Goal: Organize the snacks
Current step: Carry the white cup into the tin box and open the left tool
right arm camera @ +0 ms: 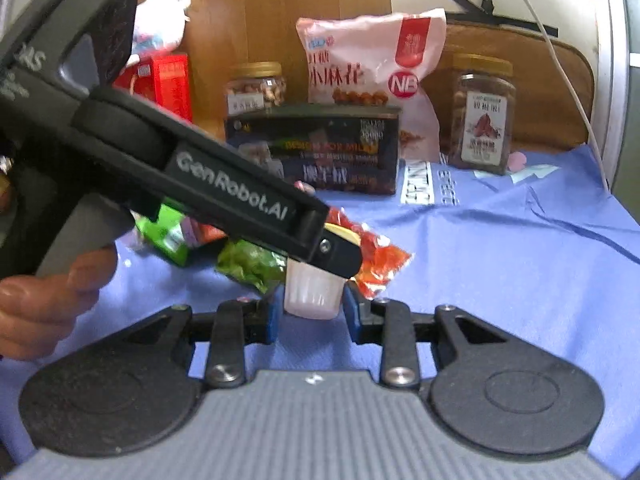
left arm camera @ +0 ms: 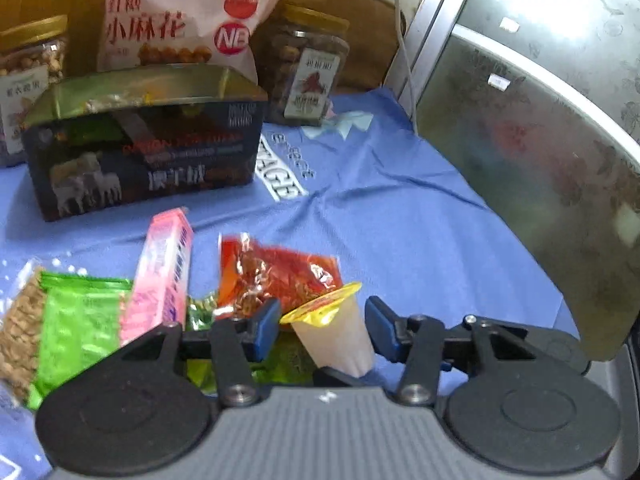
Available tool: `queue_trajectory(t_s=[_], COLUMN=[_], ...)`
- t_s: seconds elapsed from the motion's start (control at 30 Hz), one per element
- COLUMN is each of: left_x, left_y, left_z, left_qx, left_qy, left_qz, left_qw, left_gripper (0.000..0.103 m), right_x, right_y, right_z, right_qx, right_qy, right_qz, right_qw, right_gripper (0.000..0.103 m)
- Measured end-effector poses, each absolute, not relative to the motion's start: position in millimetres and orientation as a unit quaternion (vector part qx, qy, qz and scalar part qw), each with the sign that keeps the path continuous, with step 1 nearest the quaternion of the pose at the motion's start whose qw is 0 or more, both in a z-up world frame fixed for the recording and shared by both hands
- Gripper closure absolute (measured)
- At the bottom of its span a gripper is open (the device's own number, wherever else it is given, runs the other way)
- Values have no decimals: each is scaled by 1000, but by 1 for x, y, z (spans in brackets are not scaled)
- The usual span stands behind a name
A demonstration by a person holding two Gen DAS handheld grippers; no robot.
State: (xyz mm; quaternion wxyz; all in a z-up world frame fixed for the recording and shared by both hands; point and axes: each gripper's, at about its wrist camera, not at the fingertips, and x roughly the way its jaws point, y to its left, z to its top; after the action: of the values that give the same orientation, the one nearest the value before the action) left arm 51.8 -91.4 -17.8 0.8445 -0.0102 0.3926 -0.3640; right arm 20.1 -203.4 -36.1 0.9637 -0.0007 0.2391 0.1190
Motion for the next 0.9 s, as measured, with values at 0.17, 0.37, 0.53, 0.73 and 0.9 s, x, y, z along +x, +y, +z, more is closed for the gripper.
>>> queue_trajectory(t_s=[0.17,0.37,0.53,0.73,0.9], left_x=[59,107,166,219,202], left_y=[-83,-70,-68,-82,-56], left_z=[13,50,60,46,34], left_qx=[-13,-41,-69,-57,-70], left_qy=[357,333,333,350,359], left_qz=[-360,-341,-311,-273,-285], left_qw=[862,878,887,894,886], left_gripper=[56,56,55,46,46], right_x=[28,79,142,193,154], right_y=[-200,-192,-197,-199,-233], right_z=[-14,20,35,25,21], right_qx=[-7,-21,-19,-35,68], right_qy=[200,159,156,171,185], right_qz=[130,155,164,122,137], right_qw=[971,975,974,977,971], right_gripper=[68,68,69,62,61])
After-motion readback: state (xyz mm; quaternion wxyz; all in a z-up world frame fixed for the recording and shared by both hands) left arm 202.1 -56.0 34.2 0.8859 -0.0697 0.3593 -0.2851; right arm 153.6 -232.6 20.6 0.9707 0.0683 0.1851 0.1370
